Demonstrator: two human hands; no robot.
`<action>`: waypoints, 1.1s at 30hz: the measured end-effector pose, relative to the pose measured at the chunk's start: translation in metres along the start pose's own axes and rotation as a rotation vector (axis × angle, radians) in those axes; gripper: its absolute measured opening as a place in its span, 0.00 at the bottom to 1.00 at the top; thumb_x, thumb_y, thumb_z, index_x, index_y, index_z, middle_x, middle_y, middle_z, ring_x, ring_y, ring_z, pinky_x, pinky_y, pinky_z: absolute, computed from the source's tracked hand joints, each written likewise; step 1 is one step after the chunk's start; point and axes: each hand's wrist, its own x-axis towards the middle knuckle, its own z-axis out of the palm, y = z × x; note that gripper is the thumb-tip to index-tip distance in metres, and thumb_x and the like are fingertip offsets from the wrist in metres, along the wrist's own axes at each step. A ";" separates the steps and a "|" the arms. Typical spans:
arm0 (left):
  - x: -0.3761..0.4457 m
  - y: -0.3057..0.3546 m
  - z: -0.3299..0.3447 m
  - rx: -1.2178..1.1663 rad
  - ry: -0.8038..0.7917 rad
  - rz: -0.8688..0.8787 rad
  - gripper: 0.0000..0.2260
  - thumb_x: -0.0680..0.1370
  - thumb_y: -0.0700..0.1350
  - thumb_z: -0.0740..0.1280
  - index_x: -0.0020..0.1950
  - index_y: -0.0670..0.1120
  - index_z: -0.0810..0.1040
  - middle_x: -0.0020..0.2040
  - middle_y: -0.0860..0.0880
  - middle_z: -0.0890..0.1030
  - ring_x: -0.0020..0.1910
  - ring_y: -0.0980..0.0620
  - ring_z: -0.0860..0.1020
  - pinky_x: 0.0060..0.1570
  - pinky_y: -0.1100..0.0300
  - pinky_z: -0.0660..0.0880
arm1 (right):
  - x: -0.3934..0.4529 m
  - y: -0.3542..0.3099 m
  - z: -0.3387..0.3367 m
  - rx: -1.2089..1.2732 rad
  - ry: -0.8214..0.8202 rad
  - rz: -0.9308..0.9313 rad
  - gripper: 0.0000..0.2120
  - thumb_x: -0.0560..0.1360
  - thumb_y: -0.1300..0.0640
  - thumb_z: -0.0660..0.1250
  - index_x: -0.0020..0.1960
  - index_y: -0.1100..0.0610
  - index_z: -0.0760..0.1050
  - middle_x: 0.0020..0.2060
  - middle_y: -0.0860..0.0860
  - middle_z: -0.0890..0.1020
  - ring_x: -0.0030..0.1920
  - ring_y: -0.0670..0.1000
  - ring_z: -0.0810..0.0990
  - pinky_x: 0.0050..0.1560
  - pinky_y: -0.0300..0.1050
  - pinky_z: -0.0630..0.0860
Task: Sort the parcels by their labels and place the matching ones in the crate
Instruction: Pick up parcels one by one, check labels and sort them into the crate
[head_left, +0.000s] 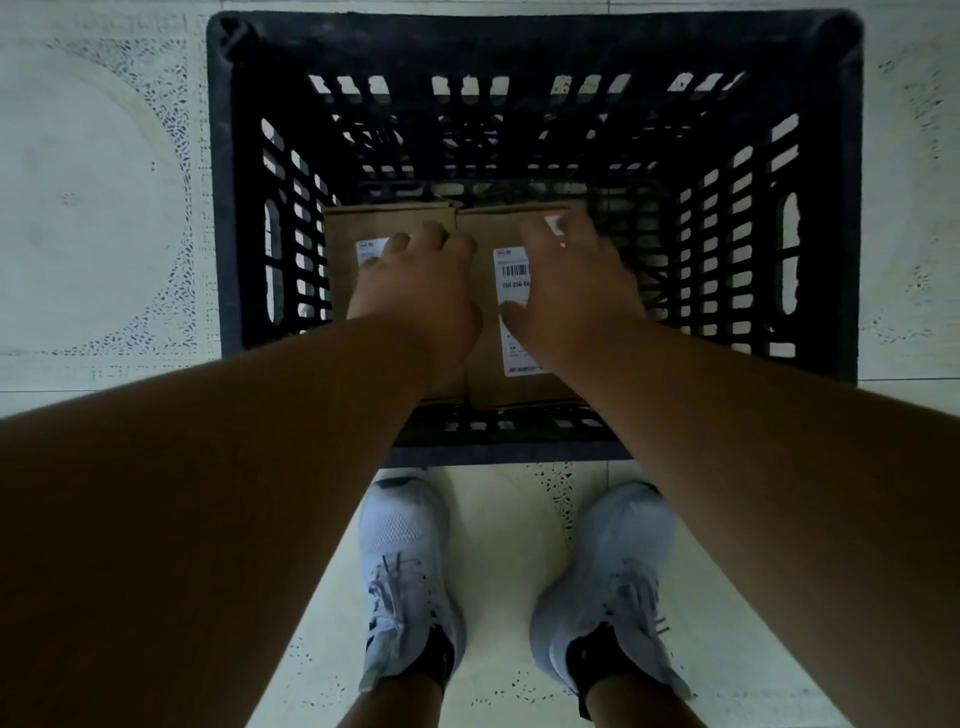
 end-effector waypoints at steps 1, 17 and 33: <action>0.001 0.000 0.002 0.004 -0.012 0.003 0.25 0.79 0.48 0.64 0.75 0.49 0.64 0.71 0.45 0.67 0.70 0.40 0.66 0.63 0.45 0.69 | -0.002 0.004 0.004 -0.014 -0.076 0.077 0.38 0.74 0.48 0.71 0.77 0.47 0.54 0.73 0.58 0.60 0.69 0.62 0.67 0.65 0.58 0.71; 0.030 -0.007 0.020 0.092 -0.179 -0.023 0.27 0.77 0.45 0.66 0.75 0.46 0.63 0.69 0.41 0.70 0.65 0.37 0.72 0.55 0.45 0.74 | 0.017 0.002 0.018 0.142 -0.252 0.240 0.45 0.74 0.48 0.72 0.80 0.48 0.47 0.74 0.61 0.60 0.67 0.62 0.69 0.64 0.56 0.73; -0.141 0.071 -0.268 -0.326 0.273 0.089 0.17 0.79 0.44 0.63 0.68 0.50 0.72 0.62 0.46 0.75 0.60 0.44 0.75 0.58 0.47 0.75 | -0.146 -0.067 -0.269 0.182 0.359 -0.038 0.29 0.77 0.51 0.66 0.76 0.51 0.61 0.73 0.54 0.65 0.69 0.57 0.69 0.66 0.58 0.70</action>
